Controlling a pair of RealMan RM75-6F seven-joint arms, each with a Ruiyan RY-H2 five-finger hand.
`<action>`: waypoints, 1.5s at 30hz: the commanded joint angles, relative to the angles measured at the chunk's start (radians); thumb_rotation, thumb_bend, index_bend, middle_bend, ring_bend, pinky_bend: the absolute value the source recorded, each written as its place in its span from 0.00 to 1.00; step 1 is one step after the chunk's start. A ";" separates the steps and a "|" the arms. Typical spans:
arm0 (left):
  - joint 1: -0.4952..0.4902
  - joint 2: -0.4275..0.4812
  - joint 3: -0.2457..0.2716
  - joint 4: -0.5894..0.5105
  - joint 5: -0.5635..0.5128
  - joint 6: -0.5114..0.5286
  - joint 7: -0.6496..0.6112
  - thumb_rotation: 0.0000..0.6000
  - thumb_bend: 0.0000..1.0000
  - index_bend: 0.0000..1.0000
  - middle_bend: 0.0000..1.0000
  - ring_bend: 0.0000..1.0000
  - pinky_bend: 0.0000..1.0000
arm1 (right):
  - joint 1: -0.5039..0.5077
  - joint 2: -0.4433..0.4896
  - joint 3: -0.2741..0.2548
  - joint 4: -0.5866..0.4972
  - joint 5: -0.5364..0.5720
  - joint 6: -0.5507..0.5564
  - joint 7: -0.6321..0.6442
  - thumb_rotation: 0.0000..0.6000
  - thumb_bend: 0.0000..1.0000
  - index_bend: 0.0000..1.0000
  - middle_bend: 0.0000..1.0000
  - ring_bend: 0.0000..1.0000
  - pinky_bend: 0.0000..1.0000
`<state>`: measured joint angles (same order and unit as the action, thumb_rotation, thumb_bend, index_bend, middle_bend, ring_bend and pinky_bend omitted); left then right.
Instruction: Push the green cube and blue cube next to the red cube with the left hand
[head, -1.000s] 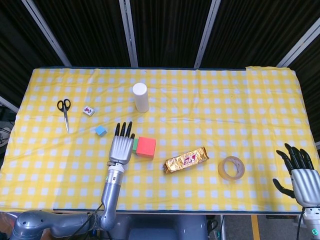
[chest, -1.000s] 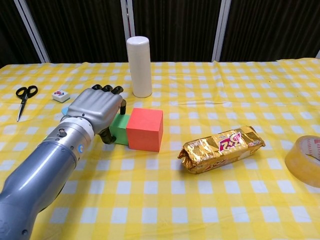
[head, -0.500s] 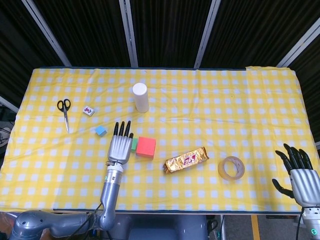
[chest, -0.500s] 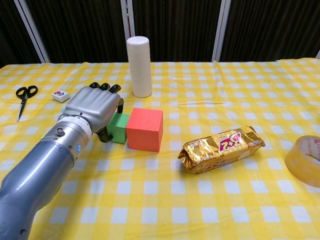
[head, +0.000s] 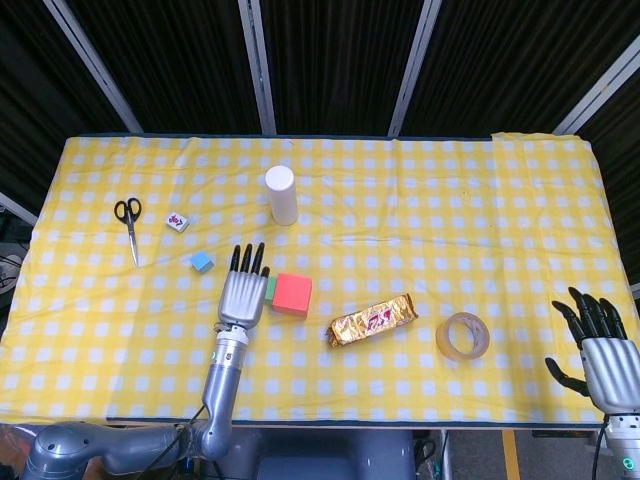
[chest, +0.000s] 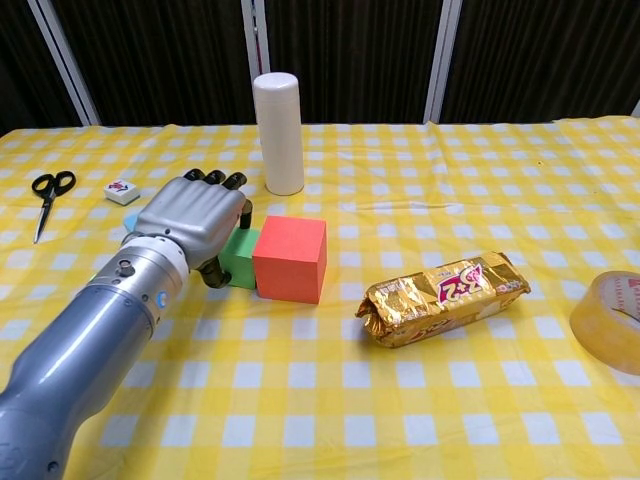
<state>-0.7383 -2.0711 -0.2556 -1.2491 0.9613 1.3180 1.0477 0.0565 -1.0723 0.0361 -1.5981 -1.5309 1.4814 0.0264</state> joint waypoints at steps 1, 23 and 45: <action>-0.002 -0.007 0.000 0.010 0.008 0.000 -0.009 1.00 0.40 0.35 0.00 0.00 0.00 | 0.000 0.001 0.000 -0.002 0.002 -0.002 0.000 1.00 0.32 0.16 0.00 0.00 0.00; -0.002 -0.031 0.002 0.053 0.016 -0.012 0.006 1.00 0.27 0.27 0.00 0.00 0.00 | 0.000 0.005 0.001 -0.007 0.005 -0.004 0.000 1.00 0.32 0.16 0.00 0.00 0.00; 0.045 0.109 -0.004 -0.135 0.025 0.049 0.061 1.00 0.21 0.23 0.00 0.00 0.00 | -0.001 0.004 0.001 -0.004 0.008 -0.006 -0.001 1.00 0.32 0.16 0.00 0.00 0.00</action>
<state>-0.7118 -2.0130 -0.2575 -1.3331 0.9830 1.3415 1.0942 0.0562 -1.0688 0.0379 -1.6010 -1.5219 1.4746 0.0261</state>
